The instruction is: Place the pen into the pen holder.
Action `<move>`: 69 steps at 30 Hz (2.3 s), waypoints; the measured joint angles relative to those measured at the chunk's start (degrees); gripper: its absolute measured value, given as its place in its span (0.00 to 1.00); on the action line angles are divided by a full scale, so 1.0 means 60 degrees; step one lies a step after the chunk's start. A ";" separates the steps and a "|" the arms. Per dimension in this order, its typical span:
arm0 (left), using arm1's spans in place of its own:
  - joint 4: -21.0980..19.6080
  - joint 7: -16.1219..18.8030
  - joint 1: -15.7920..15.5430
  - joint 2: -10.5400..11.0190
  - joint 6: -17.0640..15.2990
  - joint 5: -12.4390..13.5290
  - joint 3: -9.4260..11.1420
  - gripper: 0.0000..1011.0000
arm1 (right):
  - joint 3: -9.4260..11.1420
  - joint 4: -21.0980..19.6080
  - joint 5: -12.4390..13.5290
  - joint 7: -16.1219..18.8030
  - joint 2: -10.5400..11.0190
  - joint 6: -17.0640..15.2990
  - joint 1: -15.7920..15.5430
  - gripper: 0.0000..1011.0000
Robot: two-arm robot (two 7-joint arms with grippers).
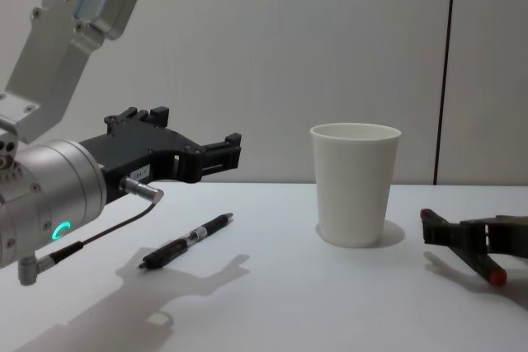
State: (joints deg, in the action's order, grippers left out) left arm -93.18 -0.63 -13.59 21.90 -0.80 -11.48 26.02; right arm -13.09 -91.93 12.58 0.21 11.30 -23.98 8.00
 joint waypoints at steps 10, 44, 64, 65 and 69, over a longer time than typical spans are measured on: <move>0.0000 0.0000 0.0000 0.0000 0.0000 0.0000 0.0000 0.99 | 0.0117 0.0264 0.0011 -0.0144 -0.0300 -0.0201 0.0121 0.99; 0.0000 0.0000 0.0000 0.0001 0.0000 0.0000 0.0000 0.99 | 0.0318 0.0492 0.0084 -0.0340 -0.0735 -0.0502 0.0202 0.78; 0.0000 0.0001 0.0000 0.0000 0.0000 0.0000 0.0000 0.99 | 0.0085 0.0452 -0.0153 -0.0045 -0.0551 -0.0157 0.0130 0.63; 0.0000 0.0001 0.0001 0.0000 0.0000 0.0000 0.0000 0.99 | 0.0058 0.0443 -0.0187 -0.0017 -0.0529 -0.0119 0.0123 0.62; 0.0000 0.0001 0.0000 0.0000 0.0000 0.0000 0.0000 0.99 | 0.0015 0.0430 -0.0250 0.0023 -0.0491 -0.0059 0.0117 0.47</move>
State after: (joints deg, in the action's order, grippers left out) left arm -93.18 -0.62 -13.59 21.89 -0.80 -11.48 26.02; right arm -13.01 -89.35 11.07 0.35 8.35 -24.33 8.70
